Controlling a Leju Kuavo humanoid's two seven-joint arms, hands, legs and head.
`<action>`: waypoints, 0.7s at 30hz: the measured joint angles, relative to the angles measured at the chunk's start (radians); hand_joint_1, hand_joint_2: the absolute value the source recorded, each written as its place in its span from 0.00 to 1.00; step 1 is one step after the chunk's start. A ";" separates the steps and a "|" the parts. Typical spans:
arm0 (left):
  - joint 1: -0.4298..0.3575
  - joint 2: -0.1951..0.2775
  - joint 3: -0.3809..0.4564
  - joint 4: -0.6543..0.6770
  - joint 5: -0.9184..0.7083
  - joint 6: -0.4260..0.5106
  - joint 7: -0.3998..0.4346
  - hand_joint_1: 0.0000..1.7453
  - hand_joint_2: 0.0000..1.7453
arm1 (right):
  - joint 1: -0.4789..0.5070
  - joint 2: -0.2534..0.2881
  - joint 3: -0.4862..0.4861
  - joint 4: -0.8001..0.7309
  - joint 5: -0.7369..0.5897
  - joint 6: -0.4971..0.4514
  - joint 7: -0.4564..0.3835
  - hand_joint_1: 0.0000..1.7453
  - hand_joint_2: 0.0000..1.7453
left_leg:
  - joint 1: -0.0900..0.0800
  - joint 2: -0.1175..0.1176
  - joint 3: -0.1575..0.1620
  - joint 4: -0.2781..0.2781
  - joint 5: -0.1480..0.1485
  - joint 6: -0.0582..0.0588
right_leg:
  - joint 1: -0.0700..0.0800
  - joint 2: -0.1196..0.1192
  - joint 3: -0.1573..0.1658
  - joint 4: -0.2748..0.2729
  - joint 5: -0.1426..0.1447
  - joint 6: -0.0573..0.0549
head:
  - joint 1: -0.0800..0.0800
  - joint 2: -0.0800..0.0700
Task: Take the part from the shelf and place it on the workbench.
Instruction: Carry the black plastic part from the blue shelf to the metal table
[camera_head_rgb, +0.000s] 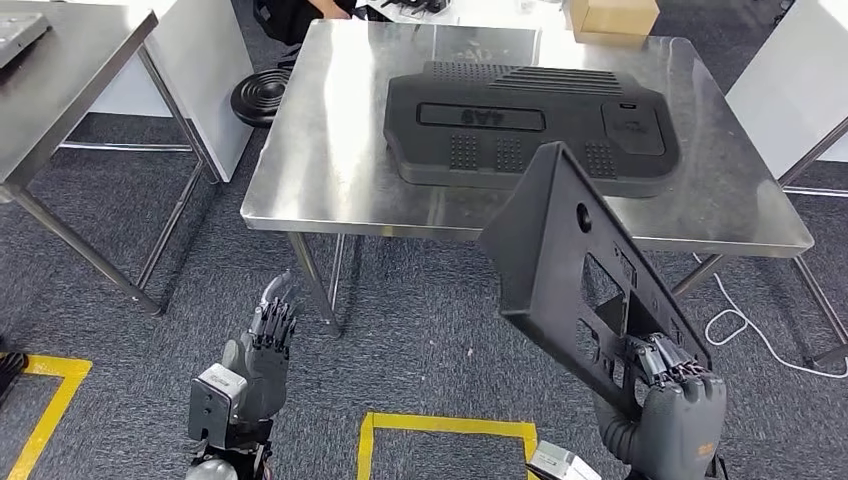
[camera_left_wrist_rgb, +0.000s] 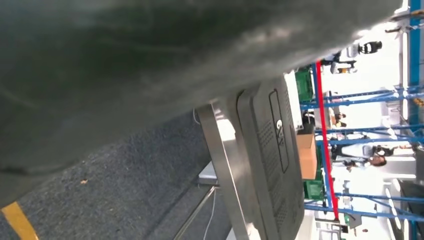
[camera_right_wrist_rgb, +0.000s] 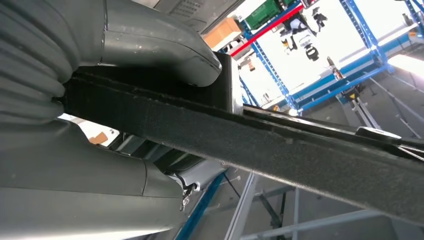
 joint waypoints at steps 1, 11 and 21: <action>0.000 0.000 0.001 0.000 0.000 0.000 0.000 0.00 0.00 | 0.000 -0.001 0.000 0.001 -0.001 0.000 0.000 1.00 1.00 | -0.001 -0.002 0.006 0.000 -0.005 0.001 | 0.000 0.000 -0.006 -0.015 0.022 0.008 | 0.000 0.000; -0.002 0.000 0.002 -0.001 0.002 -0.001 0.000 0.00 0.00 | -0.002 -0.004 0.001 0.001 -0.018 0.002 -0.009 1.00 1.00 | -0.009 -0.004 0.022 0.057 -0.081 -0.038 | -0.004 -0.004 0.130 -0.310 0.148 -0.027 | -0.004 0.000; 0.001 0.003 0.008 0.000 0.005 -0.001 0.003 0.00 0.00 | -0.006 -0.004 0.001 0.003 -0.031 0.004 -0.015 1.00 1.00 | 0.029 0.004 -0.038 0.039 0.011 -0.075 | -0.013 0.001 0.182 -0.302 0.096 -0.004 | -0.010 0.000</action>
